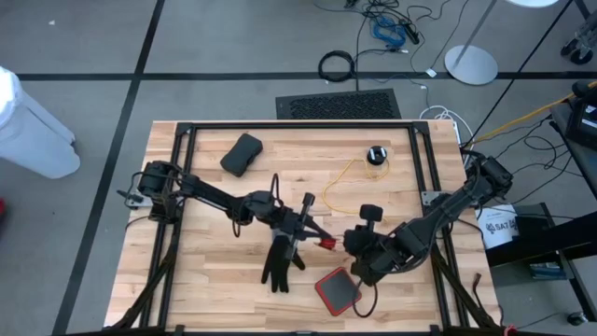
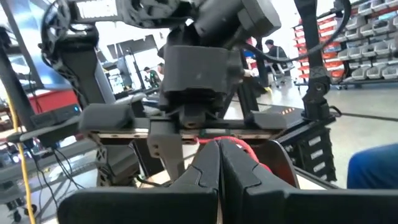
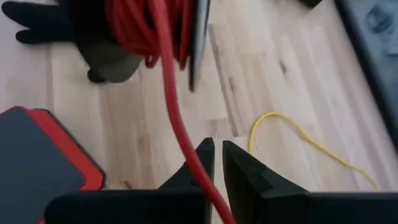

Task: Coil cords
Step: Coil the red wire onto the black spool

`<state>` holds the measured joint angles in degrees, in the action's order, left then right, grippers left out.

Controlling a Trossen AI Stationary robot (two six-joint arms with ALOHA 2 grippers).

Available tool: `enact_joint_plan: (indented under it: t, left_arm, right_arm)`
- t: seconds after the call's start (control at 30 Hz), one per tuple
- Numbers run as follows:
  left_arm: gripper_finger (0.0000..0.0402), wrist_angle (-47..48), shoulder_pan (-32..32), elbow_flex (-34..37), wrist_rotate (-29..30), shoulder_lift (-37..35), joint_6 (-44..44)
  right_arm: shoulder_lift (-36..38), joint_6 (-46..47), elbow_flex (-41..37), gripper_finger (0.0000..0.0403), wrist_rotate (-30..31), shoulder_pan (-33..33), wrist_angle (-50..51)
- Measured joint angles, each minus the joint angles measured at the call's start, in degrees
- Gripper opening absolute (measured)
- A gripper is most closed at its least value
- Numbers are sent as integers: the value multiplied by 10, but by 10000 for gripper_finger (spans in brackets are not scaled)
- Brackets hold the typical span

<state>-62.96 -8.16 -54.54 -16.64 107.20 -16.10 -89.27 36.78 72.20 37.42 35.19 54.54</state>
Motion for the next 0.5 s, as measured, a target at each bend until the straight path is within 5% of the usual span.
enact_joint_plan:
  t: [0.3,0.5]
  left_arm:
    - [0,-49,3,0,4,0,9]
    - [0,-59,13,0,22,1,22]
  right_arm:
    - [0,-1,-5,22,162,34,-36]
    - [0,5,-66,5,207,36,-109]
